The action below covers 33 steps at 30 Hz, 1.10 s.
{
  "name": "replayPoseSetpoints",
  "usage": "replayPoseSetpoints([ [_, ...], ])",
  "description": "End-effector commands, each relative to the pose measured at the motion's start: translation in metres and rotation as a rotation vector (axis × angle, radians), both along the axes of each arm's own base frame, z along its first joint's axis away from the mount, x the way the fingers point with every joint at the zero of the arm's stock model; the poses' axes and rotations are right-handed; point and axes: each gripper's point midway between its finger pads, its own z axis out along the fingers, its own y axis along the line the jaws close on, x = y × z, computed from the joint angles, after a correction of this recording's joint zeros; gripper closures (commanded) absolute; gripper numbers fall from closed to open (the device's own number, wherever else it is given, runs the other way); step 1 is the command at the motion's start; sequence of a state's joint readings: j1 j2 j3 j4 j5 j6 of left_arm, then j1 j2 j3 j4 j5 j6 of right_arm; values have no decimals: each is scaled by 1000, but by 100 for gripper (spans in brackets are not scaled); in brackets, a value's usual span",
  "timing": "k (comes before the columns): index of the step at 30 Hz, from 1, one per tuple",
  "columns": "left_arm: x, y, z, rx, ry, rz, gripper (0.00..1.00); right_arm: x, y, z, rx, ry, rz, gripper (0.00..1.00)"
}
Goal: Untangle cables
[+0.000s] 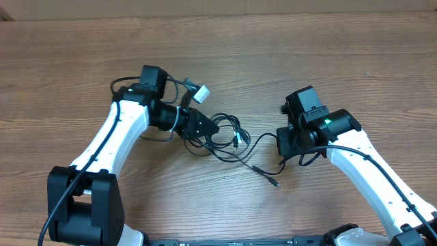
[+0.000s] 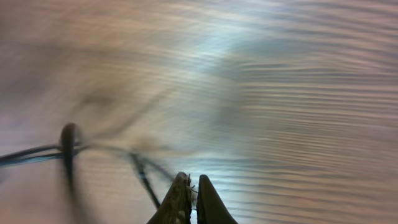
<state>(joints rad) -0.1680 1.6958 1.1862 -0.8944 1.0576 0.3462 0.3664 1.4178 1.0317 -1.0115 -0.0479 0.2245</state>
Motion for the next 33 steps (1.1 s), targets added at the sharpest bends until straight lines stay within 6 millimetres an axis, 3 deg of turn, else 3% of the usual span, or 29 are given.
replayPoseSetpoints([
  [1,4,0,17,-27,-32,9,96,13,-24,2,-112,-62,-144,96],
  [5,1,-1,16,-21,-22,4,96,18,-8,4,-23,-69,-125,93],
  [7,0,-2,15,-19,-22,0,96,21,3,6,27,-77,-89,82],
  [9,1,-1,14,-11,-23,2,96,26,11,9,67,-97,-60,57],
  [11,0,0,13,-4,-18,3,96,30,20,13,111,-116,-39,54],
  [14,0,2,8,27,-14,9,96,27,55,25,276,-130,148,59],
  [17,-1,3,6,41,-10,10,96,7,94,47,510,-128,389,57],
  [19,-2,2,9,25,-6,7,96,-5,107,57,602,-127,480,56],
  [24,-10,-10,33,-139,-35,-53,96,-6,107,58,609,-128,494,56],
  [28,-10,-10,34,-146,-42,-57,96,-6,107,58,609,-129,494,61],
  [31,-10,-10,34,-142,-43,-57,96,-5,107,58,602,-133,492,73],
  [33,-10,-10,34,-141,-43,-57,96,-2,104,55,576,-138,483,90],
])
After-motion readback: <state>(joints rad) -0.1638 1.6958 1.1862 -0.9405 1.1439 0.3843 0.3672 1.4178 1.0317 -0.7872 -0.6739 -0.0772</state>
